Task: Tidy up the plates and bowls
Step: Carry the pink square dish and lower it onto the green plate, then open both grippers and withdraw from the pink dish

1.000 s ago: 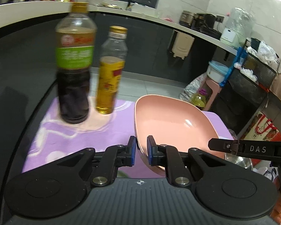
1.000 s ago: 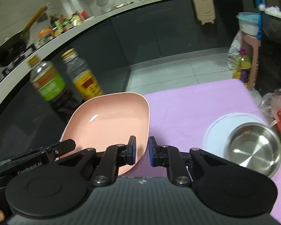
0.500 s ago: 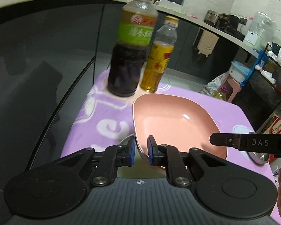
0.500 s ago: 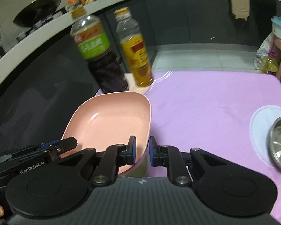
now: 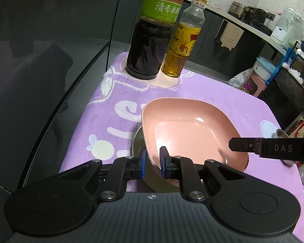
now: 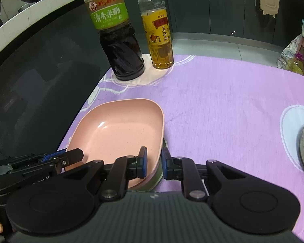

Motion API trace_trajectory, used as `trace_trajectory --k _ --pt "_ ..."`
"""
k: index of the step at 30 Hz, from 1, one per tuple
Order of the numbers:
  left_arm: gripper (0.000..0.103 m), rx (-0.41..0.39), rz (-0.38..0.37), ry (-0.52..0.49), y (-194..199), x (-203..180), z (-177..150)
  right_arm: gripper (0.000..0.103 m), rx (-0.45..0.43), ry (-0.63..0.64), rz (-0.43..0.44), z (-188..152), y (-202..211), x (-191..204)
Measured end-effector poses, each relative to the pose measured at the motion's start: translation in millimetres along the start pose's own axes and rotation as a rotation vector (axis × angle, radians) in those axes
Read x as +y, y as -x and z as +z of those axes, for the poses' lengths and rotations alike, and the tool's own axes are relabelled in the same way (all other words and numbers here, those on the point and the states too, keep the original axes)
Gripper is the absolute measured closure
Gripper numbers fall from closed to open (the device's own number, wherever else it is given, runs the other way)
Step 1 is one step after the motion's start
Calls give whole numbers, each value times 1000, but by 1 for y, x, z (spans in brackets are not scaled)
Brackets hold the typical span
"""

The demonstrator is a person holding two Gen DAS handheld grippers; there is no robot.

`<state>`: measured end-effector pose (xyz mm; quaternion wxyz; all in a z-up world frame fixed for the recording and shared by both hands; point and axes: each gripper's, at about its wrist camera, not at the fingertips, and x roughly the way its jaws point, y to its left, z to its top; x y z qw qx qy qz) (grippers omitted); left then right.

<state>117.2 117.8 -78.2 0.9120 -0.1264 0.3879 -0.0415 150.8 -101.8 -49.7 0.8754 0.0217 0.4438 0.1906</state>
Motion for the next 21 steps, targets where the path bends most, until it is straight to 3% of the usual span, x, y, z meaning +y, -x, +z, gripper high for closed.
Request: trace_trajectory --k 21 --pt "91 31 29 -8 -19 7 -8 87 79 9 3 0 -24 0"
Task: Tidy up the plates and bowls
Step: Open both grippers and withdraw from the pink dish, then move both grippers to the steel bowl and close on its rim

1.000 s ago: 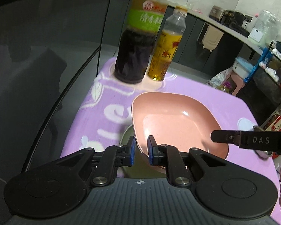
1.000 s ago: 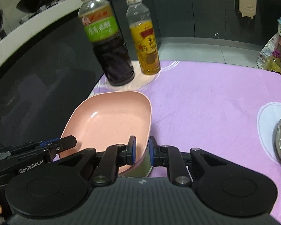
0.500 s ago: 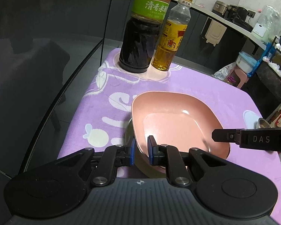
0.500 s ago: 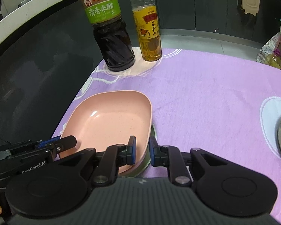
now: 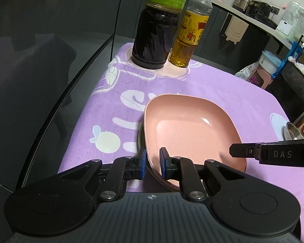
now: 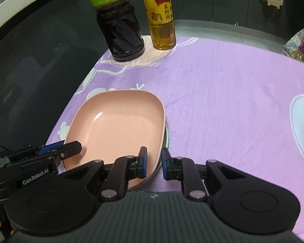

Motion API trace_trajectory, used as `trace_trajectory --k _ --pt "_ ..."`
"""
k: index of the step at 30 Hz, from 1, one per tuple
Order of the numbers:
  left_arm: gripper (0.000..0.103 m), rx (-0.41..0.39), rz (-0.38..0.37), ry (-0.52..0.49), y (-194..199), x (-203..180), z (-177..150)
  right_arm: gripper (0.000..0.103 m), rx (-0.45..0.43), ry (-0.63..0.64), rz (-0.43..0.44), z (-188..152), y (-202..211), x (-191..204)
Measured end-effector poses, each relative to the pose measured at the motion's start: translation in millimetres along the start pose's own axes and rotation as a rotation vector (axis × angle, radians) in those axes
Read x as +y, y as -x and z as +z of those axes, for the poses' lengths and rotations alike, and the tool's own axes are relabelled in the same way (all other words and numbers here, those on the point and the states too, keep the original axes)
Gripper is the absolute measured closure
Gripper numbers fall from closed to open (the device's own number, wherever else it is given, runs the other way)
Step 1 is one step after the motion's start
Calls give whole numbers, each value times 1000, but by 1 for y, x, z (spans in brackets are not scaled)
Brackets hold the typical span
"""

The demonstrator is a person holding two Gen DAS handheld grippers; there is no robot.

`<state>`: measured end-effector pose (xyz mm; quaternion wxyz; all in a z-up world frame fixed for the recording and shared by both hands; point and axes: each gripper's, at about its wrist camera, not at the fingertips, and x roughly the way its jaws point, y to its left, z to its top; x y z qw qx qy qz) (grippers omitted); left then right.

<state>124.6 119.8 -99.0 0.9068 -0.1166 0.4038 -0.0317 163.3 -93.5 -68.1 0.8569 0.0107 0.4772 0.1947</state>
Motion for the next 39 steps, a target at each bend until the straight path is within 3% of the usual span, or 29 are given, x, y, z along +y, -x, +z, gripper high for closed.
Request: trace_trajectory --k 8,18,25,31,39 --pt "88 9 -2 5 4 -1 2 87 4 -28 24 1 2 -4" --pt "81 -58 38 -13 19 -5 4 87 -30 -51 40 -4 18 -14" --pt "81 -113 47 53 36 -3 13 87 -72 -103 40 -11 35 -38" --pt "80 -138 13 8 47 -35 19 87 -126 -171 29 -14 57 -72" --pt "80 -64 -101 -68 43 -107 18 87 -237 -349 -64 -30 83 -153"
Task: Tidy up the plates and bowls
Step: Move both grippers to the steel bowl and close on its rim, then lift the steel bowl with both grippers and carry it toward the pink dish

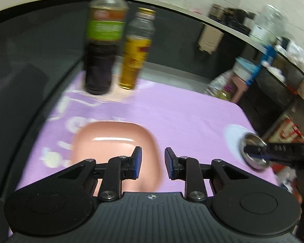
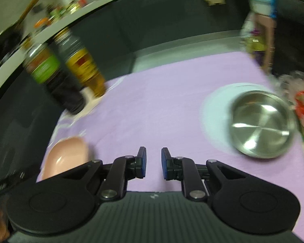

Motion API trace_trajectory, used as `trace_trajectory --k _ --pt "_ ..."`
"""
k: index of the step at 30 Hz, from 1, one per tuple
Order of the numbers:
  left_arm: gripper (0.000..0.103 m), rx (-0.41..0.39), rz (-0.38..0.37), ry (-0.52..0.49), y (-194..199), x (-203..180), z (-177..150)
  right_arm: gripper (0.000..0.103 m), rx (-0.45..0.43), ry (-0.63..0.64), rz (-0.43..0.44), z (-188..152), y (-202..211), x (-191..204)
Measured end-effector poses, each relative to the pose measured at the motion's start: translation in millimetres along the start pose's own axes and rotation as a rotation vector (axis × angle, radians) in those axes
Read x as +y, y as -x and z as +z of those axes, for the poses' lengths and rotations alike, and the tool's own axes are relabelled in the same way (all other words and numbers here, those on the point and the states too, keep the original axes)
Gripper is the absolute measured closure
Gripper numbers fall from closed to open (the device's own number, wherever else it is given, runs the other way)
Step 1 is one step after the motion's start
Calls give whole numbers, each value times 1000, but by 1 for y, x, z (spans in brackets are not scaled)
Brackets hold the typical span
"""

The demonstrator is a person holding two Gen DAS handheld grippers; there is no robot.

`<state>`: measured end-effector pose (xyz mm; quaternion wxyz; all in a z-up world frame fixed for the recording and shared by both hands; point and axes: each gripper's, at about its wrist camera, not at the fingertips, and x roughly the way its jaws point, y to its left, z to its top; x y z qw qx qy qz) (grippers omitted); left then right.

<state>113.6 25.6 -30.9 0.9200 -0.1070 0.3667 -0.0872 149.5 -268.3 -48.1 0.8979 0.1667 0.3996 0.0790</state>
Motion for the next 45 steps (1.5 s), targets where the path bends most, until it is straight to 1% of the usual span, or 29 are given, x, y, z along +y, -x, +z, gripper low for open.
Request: trace_trajectory --k 2,6,9,11,15,19,22,27,31,33,37,39,41,42,43,45 --pt "80 15 -15 -41 -6 -21 0 87 -40 -63 -21 3 6 -23" --pt "80 33 -35 -119 -20 -67 2 87 -110 -183 -36 5 19 -68" --pt "80 39 -68 -161 -33 -97 2 86 -145 -247 -59 3 23 -92" --pt "80 43 -85 -180 -42 -116 1 86 -155 -286 -75 2 24 -106" --pt "80 86 -139 -219 -69 -154 2 86 -187 -354 -101 1 27 -126" --pt "80 139 -178 -248 -101 -182 4 85 -202 -387 -127 -2 27 -133" --pt "80 157 -154 -246 -124 -195 5 85 -185 -401 -127 -3 22 -140" --pt "80 154 -91 -249 -154 -206 6 85 -162 -428 -131 -5 16 -148" --pt "80 190 -70 -233 -175 -208 5 85 -151 -438 -118 -6 14 -150" --pt "79 188 -79 -218 -181 -208 6 85 -151 -441 -114 -6 14 -151" --pt "79 201 -64 -223 -190 -212 5 85 -156 -440 -116 -7 13 -151" --pt "79 204 -71 -228 -192 -213 3 85 -160 -425 -125 -6 11 -149" --pt "82 208 -118 -232 -193 -215 2 85 -155 -394 -135 -6 9 -146" --pt "87 212 -136 -235 -193 -215 1 87 -149 -372 -134 -6 7 -144" --pt "89 211 -126 -243 -192 -218 1 88 -146 -358 -122 -6 6 -143" --pt "90 215 -120 -265 -188 -220 -2 88 -152 -335 -140 -7 6 -138"
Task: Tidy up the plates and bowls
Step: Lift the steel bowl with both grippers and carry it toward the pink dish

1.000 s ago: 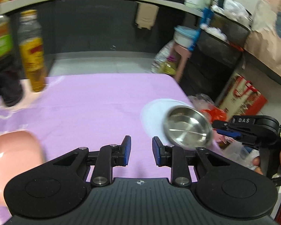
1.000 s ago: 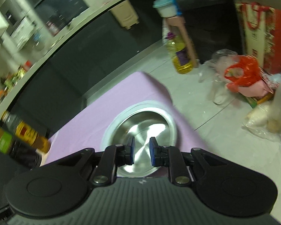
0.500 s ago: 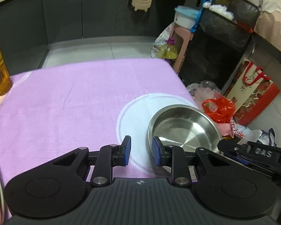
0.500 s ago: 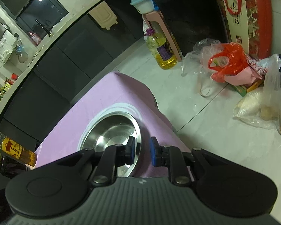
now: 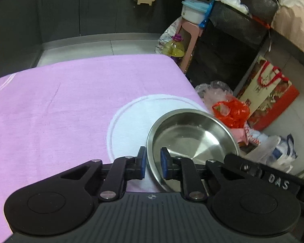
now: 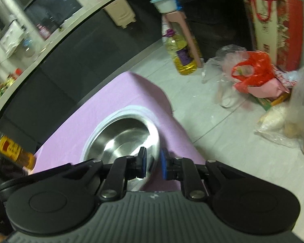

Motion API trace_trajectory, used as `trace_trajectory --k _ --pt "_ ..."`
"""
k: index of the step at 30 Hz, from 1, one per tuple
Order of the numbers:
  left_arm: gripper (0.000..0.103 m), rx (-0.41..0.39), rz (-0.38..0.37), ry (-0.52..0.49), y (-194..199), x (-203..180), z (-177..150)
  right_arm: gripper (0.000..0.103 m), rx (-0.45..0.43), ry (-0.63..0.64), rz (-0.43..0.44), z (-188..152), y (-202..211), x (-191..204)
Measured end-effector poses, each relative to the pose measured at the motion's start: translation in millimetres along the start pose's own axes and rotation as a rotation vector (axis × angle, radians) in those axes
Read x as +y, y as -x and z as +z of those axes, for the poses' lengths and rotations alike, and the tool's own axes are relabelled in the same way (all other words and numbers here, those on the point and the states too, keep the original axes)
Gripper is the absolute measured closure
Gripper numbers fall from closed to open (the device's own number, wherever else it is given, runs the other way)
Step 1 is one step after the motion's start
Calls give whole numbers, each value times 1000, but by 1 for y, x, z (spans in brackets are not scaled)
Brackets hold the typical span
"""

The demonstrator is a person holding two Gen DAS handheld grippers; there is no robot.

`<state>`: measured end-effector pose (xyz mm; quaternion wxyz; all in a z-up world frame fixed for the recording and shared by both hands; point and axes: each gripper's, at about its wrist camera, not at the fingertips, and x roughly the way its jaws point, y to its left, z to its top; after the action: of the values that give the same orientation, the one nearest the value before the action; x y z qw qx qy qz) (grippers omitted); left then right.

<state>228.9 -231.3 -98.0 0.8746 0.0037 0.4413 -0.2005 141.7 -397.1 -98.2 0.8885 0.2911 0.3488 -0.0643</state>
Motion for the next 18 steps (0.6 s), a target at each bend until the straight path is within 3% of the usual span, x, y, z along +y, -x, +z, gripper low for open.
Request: trace_trajectory --k 4,18 --pt "90 -10 -17 -8 13 -1 -5 88 -38 17 -18 -2 6 0" --pt "89 -75 47 37 58 25 -14 88 -27 91 104 -10 16 23"
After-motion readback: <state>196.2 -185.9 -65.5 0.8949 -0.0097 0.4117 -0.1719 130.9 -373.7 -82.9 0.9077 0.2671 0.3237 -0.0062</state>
